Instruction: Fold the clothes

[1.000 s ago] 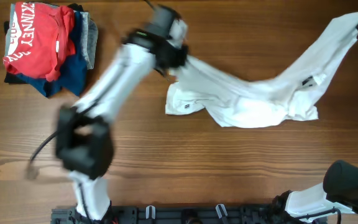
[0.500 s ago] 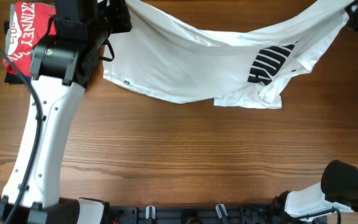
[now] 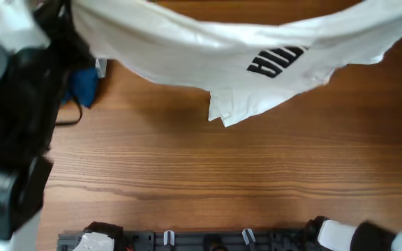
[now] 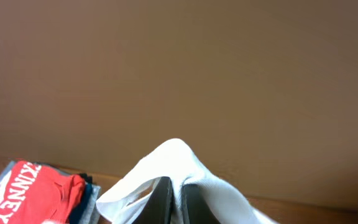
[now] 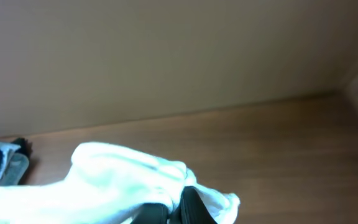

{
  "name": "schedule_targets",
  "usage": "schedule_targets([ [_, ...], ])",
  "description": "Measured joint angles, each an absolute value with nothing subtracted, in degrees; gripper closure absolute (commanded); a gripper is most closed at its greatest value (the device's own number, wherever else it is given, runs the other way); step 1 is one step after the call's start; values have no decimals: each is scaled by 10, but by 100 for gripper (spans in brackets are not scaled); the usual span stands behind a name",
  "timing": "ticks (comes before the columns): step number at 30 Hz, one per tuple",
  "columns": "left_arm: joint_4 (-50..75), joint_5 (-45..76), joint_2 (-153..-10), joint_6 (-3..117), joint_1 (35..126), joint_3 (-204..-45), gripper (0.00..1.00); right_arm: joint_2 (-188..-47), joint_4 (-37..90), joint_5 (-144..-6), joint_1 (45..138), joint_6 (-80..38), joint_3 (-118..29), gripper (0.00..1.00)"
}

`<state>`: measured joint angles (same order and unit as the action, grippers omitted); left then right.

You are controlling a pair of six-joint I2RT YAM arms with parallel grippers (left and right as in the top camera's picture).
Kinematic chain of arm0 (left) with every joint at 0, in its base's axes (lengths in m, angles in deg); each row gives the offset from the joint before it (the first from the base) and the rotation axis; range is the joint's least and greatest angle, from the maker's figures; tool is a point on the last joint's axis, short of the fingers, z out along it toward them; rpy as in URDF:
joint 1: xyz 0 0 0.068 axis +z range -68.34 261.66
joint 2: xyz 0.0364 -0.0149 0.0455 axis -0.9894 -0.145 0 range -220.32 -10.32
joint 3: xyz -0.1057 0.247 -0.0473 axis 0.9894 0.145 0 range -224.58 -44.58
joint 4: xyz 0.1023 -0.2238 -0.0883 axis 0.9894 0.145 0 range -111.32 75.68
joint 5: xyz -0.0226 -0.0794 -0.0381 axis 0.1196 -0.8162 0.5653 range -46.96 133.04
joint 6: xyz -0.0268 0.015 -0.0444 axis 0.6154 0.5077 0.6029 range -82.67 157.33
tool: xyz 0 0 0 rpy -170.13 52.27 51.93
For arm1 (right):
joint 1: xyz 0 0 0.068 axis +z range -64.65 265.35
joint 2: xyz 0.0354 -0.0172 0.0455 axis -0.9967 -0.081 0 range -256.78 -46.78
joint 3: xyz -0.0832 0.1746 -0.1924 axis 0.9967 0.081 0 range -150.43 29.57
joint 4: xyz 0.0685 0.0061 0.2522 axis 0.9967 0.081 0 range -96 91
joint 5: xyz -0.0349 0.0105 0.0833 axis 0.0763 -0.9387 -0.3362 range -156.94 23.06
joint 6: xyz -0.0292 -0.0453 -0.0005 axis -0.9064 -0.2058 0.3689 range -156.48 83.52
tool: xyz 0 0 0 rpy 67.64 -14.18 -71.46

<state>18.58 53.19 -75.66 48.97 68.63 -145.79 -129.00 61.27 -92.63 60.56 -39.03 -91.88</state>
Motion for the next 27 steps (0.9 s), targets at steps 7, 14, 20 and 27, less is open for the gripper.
schedule_targets([
  [7,200,535,-748,489,678,-1458,96,-1216,593,-911,587,-396,-930,96],
  [14,167,537,-888,489,683,-1458,96,-1324,541,-909,587,-399,-931,96],
  [20,-9,537,-1029,488,691,-1457,96,-1454,366,-924,592,-391,-923,96],
  [27,-231,529,-1104,488,691,-1452,96,-1475,172,-936,619,-352,-925,96],
])
